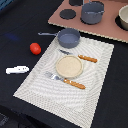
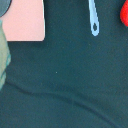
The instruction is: Place the pan onto the stove and place the fish and sausage into the pan.
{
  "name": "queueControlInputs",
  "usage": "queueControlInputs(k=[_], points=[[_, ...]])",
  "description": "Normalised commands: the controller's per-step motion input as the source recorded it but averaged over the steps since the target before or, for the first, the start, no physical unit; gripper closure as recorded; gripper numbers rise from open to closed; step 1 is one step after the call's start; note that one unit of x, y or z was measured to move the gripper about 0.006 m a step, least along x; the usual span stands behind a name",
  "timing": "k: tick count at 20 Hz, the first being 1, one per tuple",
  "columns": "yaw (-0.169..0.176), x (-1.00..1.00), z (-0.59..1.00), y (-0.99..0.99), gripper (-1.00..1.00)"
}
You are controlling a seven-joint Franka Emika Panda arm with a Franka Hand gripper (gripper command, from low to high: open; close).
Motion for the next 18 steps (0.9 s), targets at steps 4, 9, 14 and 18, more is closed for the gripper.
queueControlInputs(k=[4,9,14,18], points=[[0.006,0.03,-0.08,-0.08,-1.00],[-0.038,0.50,-0.03,-0.23,-1.00],[-0.094,0.62,-0.09,-0.25,-1.00],[-0.123,0.71,-0.14,-0.20,-1.00]])
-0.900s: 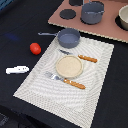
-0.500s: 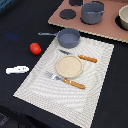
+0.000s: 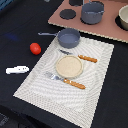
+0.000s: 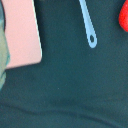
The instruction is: Place the pan onto the stove and place the fish and sausage into the pan.
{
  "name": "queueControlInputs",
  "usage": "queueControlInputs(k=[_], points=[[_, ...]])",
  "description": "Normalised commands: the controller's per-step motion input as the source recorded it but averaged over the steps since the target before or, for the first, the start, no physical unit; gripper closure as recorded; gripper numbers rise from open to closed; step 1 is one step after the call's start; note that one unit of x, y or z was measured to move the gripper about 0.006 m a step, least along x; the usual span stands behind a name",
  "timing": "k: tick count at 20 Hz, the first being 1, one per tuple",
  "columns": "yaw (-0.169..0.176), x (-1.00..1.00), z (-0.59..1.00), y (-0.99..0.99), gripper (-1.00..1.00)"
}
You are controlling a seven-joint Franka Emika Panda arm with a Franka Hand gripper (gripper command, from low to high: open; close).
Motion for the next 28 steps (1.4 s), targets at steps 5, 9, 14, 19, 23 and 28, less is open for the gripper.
queueControlInputs(k=[5,9,14,19,23,28], points=[[-0.100,0.59,-0.19,-0.13,-1.00],[-0.053,0.38,-0.26,-0.13,-1.00],[-0.016,0.39,-0.32,-0.10,-1.00],[-0.008,0.23,-0.39,-0.18,-1.00],[-0.002,0.13,-0.40,-0.12,-1.00],[0.000,0.18,-0.40,-0.04,-1.00]])
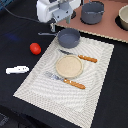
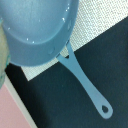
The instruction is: Place the pan onto the stove and place the fish and sausage into the pan.
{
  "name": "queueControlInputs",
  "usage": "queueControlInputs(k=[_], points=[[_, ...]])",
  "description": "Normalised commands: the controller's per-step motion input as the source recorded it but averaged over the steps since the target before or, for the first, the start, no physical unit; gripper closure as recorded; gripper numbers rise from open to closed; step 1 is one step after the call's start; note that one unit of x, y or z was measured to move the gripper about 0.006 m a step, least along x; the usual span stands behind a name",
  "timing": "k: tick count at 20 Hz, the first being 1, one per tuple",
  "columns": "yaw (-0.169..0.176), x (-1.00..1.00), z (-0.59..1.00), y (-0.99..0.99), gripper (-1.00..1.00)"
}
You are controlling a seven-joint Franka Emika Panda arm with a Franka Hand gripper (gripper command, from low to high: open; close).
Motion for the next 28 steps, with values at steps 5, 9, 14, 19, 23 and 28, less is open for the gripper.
queueControlInputs(k=[5,9,14,19,23,28], points=[[-0.006,0.24,-0.34,0.00,-1.00],[-0.014,0.25,-0.30,0.00,-1.00],[-0.015,0.21,-0.23,0.00,-1.00],[-0.021,0.20,-0.17,0.00,-1.00],[-0.019,0.16,-0.14,0.00,-1.00],[-0.015,0.18,-0.12,0.01,-1.00]])
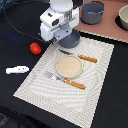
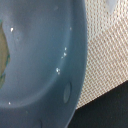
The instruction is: Place the pan onto the stove and place the fish and sausage into the pan.
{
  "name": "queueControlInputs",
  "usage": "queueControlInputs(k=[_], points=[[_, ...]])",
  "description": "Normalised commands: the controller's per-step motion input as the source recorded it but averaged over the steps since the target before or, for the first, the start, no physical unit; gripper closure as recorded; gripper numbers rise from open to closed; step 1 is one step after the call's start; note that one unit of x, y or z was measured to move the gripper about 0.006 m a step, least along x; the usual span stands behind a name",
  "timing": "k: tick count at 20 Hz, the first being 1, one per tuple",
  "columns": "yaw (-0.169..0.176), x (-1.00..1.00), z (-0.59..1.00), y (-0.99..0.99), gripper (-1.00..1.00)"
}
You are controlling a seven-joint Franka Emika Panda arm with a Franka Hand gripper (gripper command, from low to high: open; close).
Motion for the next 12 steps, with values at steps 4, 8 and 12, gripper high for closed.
queueControlInputs(k=[4,8,12], points=[[-0.012,0.18,-0.12,0.00,1.00],[-0.012,0.14,-0.15,0.00,1.00],[-0.006,0.14,-0.08,0.00,1.00]])
